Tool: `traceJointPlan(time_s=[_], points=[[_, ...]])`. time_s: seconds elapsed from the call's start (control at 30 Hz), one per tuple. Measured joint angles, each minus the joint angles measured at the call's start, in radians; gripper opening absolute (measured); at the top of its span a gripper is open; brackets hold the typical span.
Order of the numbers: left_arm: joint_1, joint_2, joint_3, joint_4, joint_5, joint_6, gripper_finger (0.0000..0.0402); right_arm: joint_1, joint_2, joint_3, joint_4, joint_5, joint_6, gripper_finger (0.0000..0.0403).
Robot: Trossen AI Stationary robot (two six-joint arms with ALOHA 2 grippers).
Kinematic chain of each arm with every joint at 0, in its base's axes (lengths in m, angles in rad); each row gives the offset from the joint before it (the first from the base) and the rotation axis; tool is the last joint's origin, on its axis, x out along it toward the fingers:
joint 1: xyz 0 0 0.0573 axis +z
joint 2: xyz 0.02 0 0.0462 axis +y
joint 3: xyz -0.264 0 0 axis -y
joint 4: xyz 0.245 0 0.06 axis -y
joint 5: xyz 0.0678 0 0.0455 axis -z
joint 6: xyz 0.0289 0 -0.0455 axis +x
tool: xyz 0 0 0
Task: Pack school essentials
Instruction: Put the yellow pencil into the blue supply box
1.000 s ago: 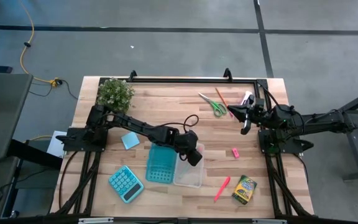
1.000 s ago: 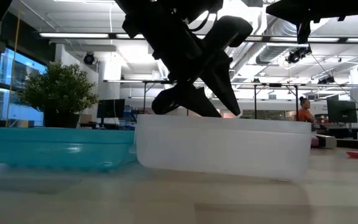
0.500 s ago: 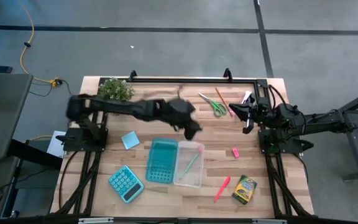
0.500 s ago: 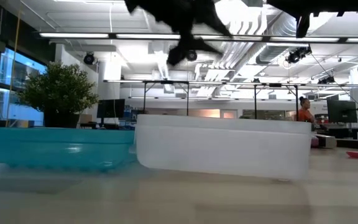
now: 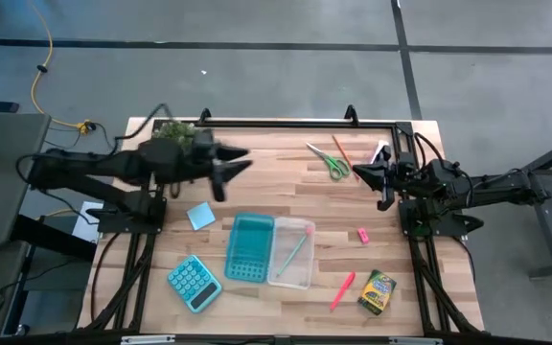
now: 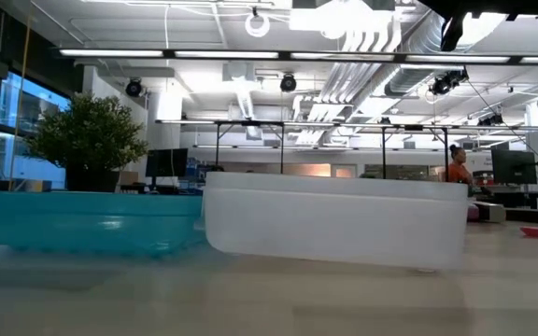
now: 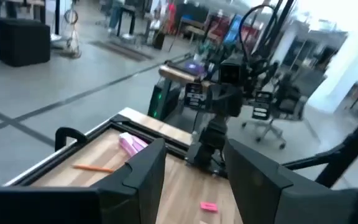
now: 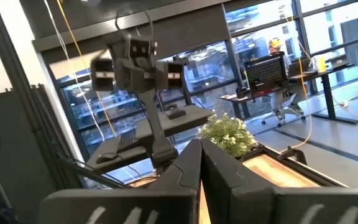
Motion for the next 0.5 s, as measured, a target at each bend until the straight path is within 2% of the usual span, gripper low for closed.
traceJointPlan(time_s=[0.17, 0.3, 0.5], points=[[-0.009, -0.201, -0.274, 0.276, 0.052, -0.004, 0.0156, 0.000, 0.000, 0.000, 0.001, 0.000, -0.040, 0.0000], [-0.006, -0.305, -0.447, 0.475, 0.098, -0.024, 0.0156, 0.000, 0.000, 0.000, 0.013, 0.000, -0.060, 0.0000], [-0.008, -0.356, -0.540, 0.547, 0.106, -0.030, 0.0156, 0.000, 0.000, 0.000, 0.004, 0.000, -0.060, 0.0000]])
